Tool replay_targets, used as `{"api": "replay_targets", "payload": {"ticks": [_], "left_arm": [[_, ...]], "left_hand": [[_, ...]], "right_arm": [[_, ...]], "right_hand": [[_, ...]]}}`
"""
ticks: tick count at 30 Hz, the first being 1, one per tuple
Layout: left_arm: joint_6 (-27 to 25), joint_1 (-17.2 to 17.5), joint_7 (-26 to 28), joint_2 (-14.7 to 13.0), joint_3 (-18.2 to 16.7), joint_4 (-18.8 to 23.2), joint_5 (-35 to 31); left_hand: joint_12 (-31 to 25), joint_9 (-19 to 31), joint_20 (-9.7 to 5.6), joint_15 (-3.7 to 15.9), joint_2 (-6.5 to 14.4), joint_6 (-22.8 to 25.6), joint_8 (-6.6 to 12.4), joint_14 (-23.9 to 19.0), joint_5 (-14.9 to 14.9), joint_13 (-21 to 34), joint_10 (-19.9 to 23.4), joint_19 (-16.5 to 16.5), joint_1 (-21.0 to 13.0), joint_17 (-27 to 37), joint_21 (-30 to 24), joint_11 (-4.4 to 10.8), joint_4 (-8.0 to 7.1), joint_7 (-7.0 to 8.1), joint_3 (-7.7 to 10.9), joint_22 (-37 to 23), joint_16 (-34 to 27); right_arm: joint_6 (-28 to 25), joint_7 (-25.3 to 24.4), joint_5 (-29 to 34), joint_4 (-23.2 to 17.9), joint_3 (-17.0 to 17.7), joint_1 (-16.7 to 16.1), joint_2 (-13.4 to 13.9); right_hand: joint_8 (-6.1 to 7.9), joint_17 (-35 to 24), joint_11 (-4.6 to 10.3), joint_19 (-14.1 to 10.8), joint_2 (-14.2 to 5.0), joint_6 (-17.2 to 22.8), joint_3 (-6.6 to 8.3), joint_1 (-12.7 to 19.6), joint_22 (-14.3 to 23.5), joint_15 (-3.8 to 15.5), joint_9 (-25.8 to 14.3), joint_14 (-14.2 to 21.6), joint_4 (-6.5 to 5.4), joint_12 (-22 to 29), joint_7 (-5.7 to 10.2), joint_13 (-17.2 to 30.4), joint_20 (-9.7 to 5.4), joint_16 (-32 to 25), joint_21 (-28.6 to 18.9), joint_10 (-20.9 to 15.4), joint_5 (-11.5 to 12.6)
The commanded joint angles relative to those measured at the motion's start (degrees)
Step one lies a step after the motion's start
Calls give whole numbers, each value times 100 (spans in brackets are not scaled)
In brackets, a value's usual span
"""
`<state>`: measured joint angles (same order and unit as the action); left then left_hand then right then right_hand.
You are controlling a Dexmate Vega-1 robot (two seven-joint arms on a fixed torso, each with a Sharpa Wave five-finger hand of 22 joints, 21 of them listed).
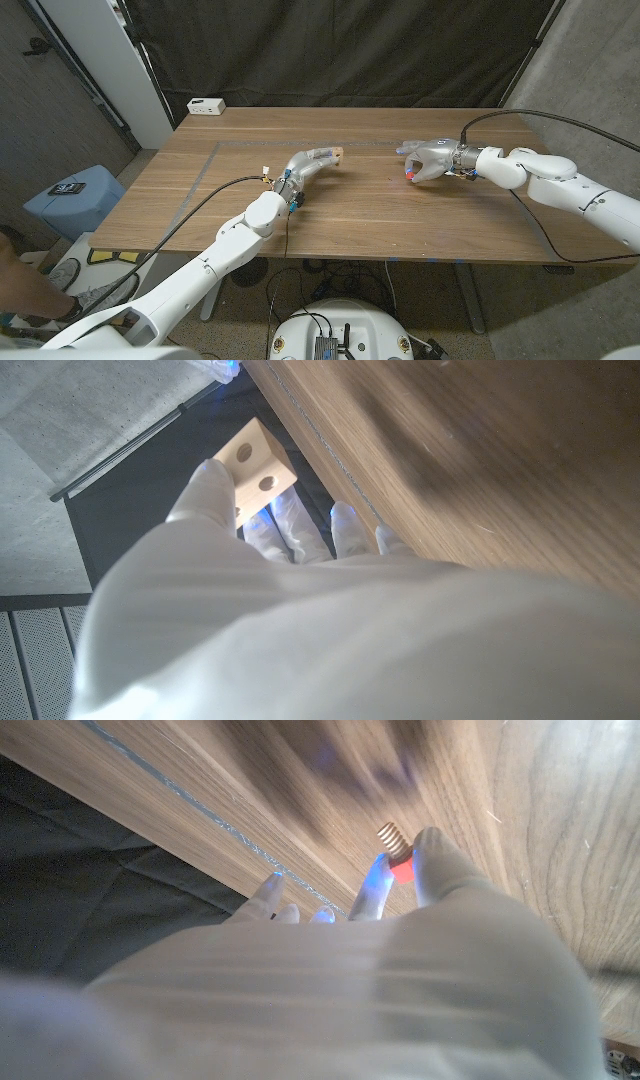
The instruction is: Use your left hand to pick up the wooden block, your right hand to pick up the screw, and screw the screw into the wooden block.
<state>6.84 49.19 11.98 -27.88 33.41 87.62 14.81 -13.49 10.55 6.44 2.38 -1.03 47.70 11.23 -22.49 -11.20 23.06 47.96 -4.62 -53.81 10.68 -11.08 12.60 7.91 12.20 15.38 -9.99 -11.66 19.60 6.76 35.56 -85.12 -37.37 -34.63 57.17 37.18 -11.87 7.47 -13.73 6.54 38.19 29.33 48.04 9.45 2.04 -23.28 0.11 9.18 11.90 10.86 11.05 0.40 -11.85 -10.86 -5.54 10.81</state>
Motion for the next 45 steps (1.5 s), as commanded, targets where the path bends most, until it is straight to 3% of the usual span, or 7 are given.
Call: {"api": "replay_targets", "payload": {"ticks": [1,19,34,45], "left_arm": [[14,-15,-42,3,30,-13,-19],[31,27,-71,-15,48,61,-35],[74,38,-171,3,118,63,-43],[137,56,-135,70,146,32,-69]], "left_hand": [[19,29,18,530,46,38,21,28,-8,21,6,39,-17,13,-24,2,-4,0,-27,-30,-33],[24,29,27,539,50,55,27,17,-9,27,10,45,-23,13,-23,3,1,-2,-33,-30,-36],[29,29,28,538,58,40,20,19,-9,32,10,45,-29,13,-24,2,4,2,-36,-30,-35],[35,29,29,543,61,32,17,17,-8,36,6,45,-33,12,-25,2,7,-7,-41,-31,-36]], "right_arm": [[-451,252,-888,-392,397,-374,55],[-1114,233,-1814,-952,837,-842,99],[-1757,97,-2941,-1438,1284,-1321,120],[-1936,-24,-3716,-1649,1547,-1587,131]], "right_hand": [[38,-34,11,-12,8,62,-3,11,26,40,-35,4,-30,14,-36,17,55,-3,-2,-42,8],[137,-36,-38,3,13,131,-10,-12,26,-50,-78,26,-28,9,-71,18,80,-16,2,-97,-2],[216,-33,-117,-28,-33,195,-15,-23,27,-105,-108,88,-40,14,-126,18,92,-42,-9,-171,-15],[245,-21,-174,-17,-53,174,-32,-16,27,-152,-123,95,-34,-3,-196,18,128,-41,-4,-177,-33]]}}
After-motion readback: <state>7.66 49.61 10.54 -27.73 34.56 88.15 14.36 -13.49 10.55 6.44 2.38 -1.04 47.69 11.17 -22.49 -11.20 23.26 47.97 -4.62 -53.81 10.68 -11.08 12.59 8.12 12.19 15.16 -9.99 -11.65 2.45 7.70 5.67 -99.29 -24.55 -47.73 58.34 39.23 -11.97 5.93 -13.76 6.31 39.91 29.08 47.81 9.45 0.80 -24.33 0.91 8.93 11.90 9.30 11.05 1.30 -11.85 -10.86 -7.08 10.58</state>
